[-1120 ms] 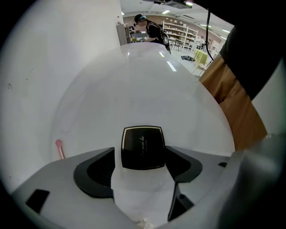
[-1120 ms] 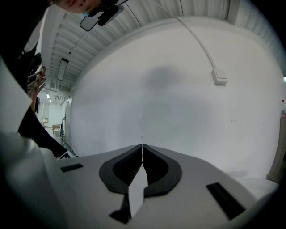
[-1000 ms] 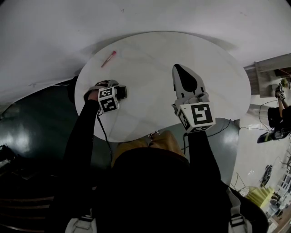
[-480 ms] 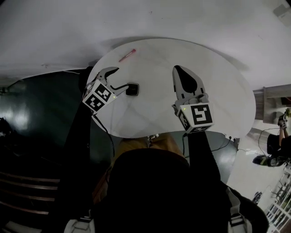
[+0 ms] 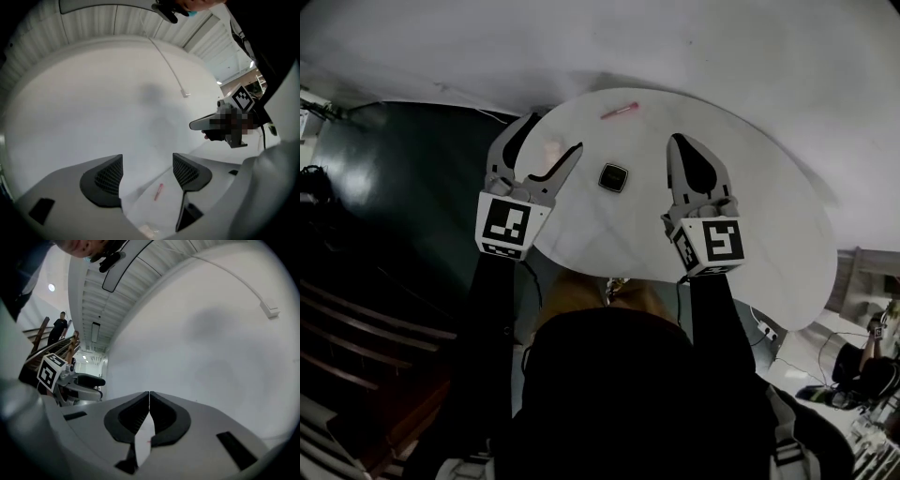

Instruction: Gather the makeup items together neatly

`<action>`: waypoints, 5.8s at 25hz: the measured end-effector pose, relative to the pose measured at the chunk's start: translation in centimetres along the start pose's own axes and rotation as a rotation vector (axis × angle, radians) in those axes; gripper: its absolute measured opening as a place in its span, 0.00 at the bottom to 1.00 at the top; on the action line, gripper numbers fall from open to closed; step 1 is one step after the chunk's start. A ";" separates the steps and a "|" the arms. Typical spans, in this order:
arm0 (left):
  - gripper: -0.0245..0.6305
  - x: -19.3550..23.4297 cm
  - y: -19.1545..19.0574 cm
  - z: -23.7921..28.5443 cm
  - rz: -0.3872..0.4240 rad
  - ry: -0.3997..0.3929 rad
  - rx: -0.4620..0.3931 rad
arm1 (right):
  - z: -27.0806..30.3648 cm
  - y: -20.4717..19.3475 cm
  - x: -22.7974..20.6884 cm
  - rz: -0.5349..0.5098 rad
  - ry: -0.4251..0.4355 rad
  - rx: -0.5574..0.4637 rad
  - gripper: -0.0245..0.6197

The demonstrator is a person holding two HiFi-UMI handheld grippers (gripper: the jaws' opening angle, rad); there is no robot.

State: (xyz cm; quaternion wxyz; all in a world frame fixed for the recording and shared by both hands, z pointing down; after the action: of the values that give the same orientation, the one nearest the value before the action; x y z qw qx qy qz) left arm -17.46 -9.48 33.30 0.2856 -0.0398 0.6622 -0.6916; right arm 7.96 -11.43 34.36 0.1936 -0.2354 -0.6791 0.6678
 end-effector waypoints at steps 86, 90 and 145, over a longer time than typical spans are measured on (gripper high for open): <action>0.17 -15.0 -14.9 9.3 -0.397 -0.277 0.538 | -6.1 -0.8 -5.6 -0.179 -0.283 0.092 0.08; 0.17 -17.2 -15.0 10.2 -0.393 -0.310 0.559 | -7.2 -0.9 -7.2 -0.174 -0.285 0.093 0.08; 0.36 -12.1 1.2 4.1 -0.267 -0.141 0.063 | -3.8 1.9 -7.1 -0.111 -0.078 -0.104 0.08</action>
State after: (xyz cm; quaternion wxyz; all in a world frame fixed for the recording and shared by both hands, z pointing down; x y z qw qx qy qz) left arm -5.15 -7.70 36.57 0.2380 -0.1670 0.6074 -0.7393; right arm 16.08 -12.44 32.96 0.1913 -0.1808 -0.7320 0.6284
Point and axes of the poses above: the fingertips, and each gripper's own axes: z forward along the fingers, x to its left, y out of its top, the point moved 9 cm from there along -z, backward along the fingers, and after that the axes turned 3 degrees about -x, right-handed, at the moved point
